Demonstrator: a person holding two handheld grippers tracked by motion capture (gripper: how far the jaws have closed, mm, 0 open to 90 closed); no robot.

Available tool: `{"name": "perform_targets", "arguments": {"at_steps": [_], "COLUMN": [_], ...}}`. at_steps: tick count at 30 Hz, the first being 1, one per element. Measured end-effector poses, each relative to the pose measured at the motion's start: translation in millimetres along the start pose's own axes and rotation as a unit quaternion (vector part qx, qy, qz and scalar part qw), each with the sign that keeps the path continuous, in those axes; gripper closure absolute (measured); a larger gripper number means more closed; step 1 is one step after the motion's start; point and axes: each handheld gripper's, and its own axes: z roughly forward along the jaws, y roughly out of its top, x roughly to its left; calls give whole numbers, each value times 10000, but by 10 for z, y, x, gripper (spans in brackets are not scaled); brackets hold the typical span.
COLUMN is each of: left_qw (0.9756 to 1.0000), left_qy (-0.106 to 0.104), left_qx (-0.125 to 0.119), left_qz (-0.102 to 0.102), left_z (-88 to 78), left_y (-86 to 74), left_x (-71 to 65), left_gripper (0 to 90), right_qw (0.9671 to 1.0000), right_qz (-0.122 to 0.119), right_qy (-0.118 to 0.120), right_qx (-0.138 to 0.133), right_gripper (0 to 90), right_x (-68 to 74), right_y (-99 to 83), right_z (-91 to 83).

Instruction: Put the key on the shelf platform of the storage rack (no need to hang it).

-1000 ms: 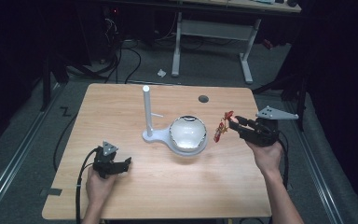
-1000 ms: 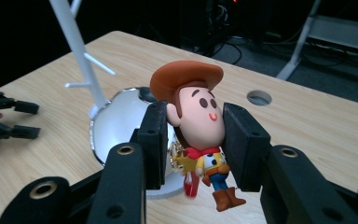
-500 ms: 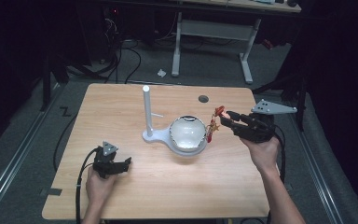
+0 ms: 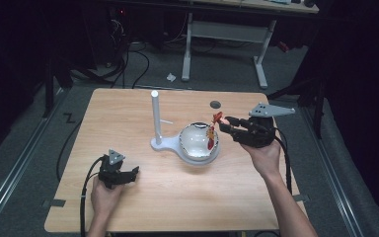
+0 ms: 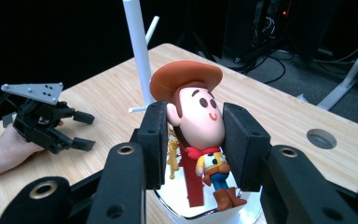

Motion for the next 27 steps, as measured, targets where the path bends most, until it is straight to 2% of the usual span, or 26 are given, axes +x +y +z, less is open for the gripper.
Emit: {"name": "perform_targets", "arguments": {"at_steps": [8,14,27], "left_qw": [10000,10000,10000], "left_qy": [0,0,0], "left_qx": [0,2,0], "left_qz": [1,2,1], "left_z": [0,0,0], "left_y": [0,0,0], "left_x": [0,0,0], "left_gripper": [211,211,211], "right_qw": [9998,9994,9981], "right_qz": [-52,72,84], "right_qy": [35,39,5], "right_qx": [200,348,604], "right_gripper": [627,626,625], "right_x": [45,-9,-33], "right_y": [-26,-118,-218], "right_z": [205,350,600]}}
